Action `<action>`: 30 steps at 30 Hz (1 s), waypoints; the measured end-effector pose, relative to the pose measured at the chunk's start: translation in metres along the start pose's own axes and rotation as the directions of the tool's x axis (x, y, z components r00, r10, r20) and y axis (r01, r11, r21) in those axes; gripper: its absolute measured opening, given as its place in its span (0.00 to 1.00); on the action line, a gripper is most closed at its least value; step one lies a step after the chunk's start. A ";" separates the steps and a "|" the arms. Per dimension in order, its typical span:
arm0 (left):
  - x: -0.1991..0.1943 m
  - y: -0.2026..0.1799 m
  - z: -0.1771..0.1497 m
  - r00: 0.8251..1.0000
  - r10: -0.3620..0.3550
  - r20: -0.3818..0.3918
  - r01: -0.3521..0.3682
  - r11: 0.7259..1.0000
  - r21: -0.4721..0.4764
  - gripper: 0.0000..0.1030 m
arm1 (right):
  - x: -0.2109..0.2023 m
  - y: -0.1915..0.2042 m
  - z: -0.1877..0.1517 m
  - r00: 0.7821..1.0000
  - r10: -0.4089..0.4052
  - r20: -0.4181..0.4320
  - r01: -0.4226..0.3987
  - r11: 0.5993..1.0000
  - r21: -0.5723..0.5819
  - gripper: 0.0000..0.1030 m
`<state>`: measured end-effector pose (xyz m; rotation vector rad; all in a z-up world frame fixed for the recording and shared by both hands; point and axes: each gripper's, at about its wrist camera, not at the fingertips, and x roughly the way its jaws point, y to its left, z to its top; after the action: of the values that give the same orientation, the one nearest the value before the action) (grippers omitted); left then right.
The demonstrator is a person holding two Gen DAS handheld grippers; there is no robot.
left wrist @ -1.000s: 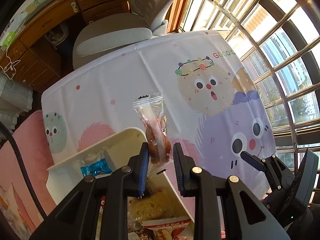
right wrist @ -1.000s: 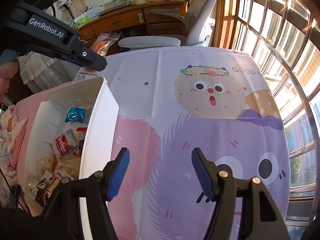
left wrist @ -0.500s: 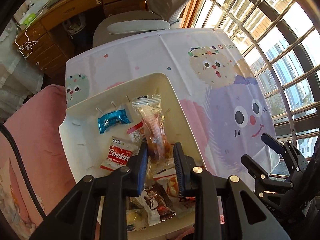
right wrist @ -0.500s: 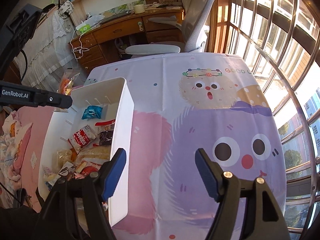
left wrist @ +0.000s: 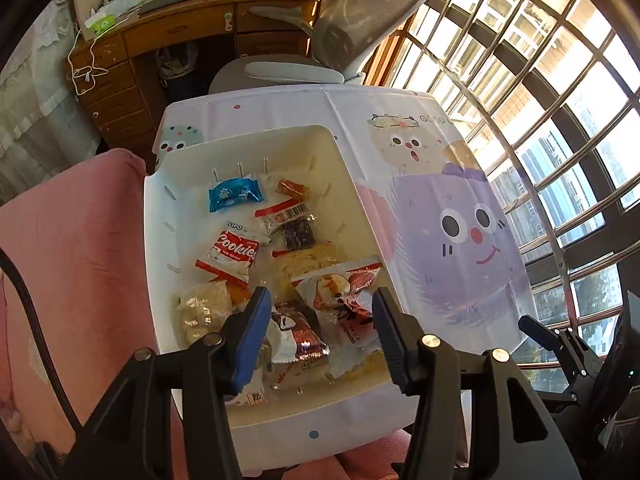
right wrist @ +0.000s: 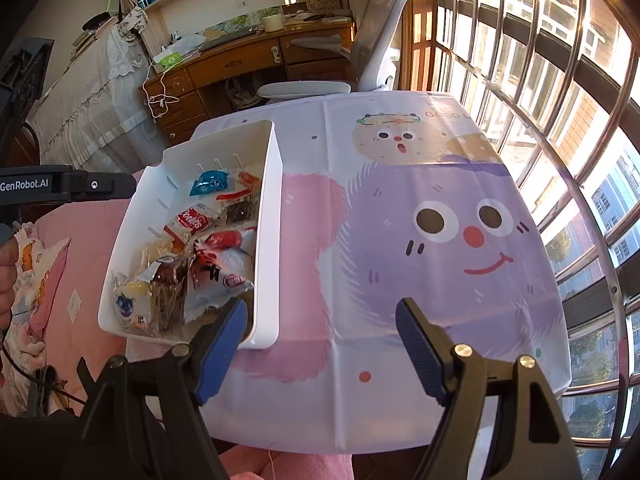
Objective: Organize snacks
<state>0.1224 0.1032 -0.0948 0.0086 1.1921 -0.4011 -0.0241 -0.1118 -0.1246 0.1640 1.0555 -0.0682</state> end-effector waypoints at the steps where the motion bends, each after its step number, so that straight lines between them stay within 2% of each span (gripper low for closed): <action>1: -0.003 0.000 -0.008 1.000 0.000 0.007 0.000 1.000 -0.026 0.54 | -0.003 -0.002 -0.005 1.000 0.004 -0.006 -0.004 1.000 0.003 0.75; 6: -0.012 -0.013 -0.047 1.000 -0.011 0.020 0.013 0.991 -0.132 0.65 | -0.020 -0.018 -0.017 1.000 0.024 -0.021 -0.024 1.000 -0.008 0.77; 9: -0.012 -0.035 -0.064 0.999 0.037 -0.021 -0.040 0.986 -0.164 0.70 | -0.029 -0.030 -0.020 0.999 0.025 -0.034 -0.027 0.998 -0.061 0.79; 13: -0.018 -0.071 -0.081 0.999 0.040 -0.025 -0.044 0.978 -0.205 0.75 | -0.044 -0.052 -0.020 0.997 0.046 -0.059 -0.053 0.990 -0.129 0.81; 15: -0.022 -0.090 -0.083 0.999 0.046 -0.010 -0.047 0.974 -0.222 0.76 | -0.054 -0.063 -0.019 0.996 0.058 -0.069 -0.069 0.984 -0.163 0.82; 18: -0.034 -0.119 -0.085 0.997 0.066 0.042 -0.056 0.976 -0.209 0.84 | -0.069 -0.078 -0.015 0.994 0.069 -0.080 -0.084 0.974 -0.210 0.84; 22: -0.048 -0.154 -0.080 0.987 0.127 0.094 -0.109 0.979 -0.175 0.88 | -0.090 -0.095 -0.010 0.994 0.075 -0.079 -0.092 0.966 -0.242 0.84; 26: -0.062 -0.175 -0.074 0.981 0.157 0.117 -0.138 0.978 -0.158 0.90 | -0.108 -0.108 0.000 0.991 0.102 -0.081 -0.118 0.969 -0.216 0.84; 30: -0.079 -0.190 -0.072 0.972 0.173 0.159 -0.148 0.977 -0.156 0.94 | -0.121 -0.121 0.011 0.988 0.126 -0.087 -0.137 0.981 -0.137 0.84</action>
<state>-0.0254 -0.0341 -0.0123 -0.0522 1.0384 -0.1692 -0.0909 -0.2358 -0.0263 0.1069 1.1213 0.1340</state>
